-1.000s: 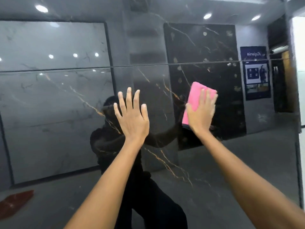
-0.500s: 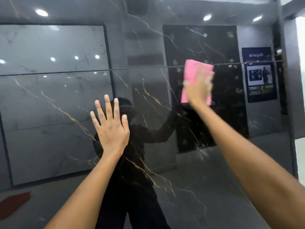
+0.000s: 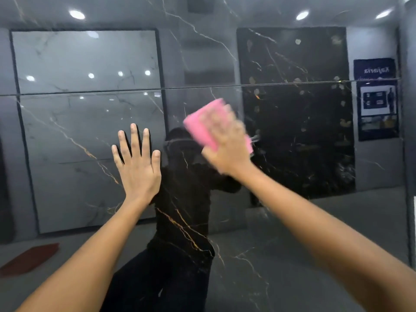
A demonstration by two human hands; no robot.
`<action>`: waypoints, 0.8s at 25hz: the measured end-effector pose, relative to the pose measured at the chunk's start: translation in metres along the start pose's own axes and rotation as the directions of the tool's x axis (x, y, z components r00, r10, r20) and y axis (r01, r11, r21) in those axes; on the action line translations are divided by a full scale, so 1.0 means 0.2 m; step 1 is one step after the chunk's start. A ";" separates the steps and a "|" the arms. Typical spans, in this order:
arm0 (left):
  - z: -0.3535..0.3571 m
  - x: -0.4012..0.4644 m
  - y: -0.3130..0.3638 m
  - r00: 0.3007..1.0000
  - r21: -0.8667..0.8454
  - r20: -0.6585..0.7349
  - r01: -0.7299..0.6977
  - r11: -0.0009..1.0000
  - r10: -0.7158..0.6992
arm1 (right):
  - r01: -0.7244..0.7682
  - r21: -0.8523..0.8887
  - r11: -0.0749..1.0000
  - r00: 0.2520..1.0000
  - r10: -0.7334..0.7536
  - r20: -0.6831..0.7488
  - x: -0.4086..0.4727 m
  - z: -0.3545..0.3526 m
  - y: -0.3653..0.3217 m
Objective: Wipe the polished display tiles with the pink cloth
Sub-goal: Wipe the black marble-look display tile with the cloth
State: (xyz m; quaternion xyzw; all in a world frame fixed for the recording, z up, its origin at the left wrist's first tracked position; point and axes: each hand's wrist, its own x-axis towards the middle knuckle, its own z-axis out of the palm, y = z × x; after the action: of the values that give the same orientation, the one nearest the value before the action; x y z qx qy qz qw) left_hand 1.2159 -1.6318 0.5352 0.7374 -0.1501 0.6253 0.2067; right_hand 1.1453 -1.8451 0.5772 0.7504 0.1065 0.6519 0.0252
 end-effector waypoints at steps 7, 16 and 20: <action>0.11 -0.45 0.17 0.999 -0.003 0.054 0.008 1.000 -0.008 | -0.338 -0.040 0.940 0.941 0.336 -0.052 -0.04 -0.20 0.55; 0.12 -0.47 0.14 0.997 0.006 0.070 -0.035 0.999 0.035 | 0.773 -0.042 0.633 0.593 -0.699 0.400 -0.69 -0.02 0.23; 0.12 -0.48 0.15 0.996 0.025 0.086 -0.012 1.000 0.010 | -0.194 -0.062 0.979 0.981 0.193 -0.022 -0.26 -0.11 0.35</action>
State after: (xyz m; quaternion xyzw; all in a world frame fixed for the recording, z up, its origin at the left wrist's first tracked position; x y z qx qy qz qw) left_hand 1.2052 -1.6729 0.4407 0.7655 -0.1548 0.5958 0.1871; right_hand 1.1253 -1.9260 0.5425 0.7508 0.0124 0.6602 -0.0152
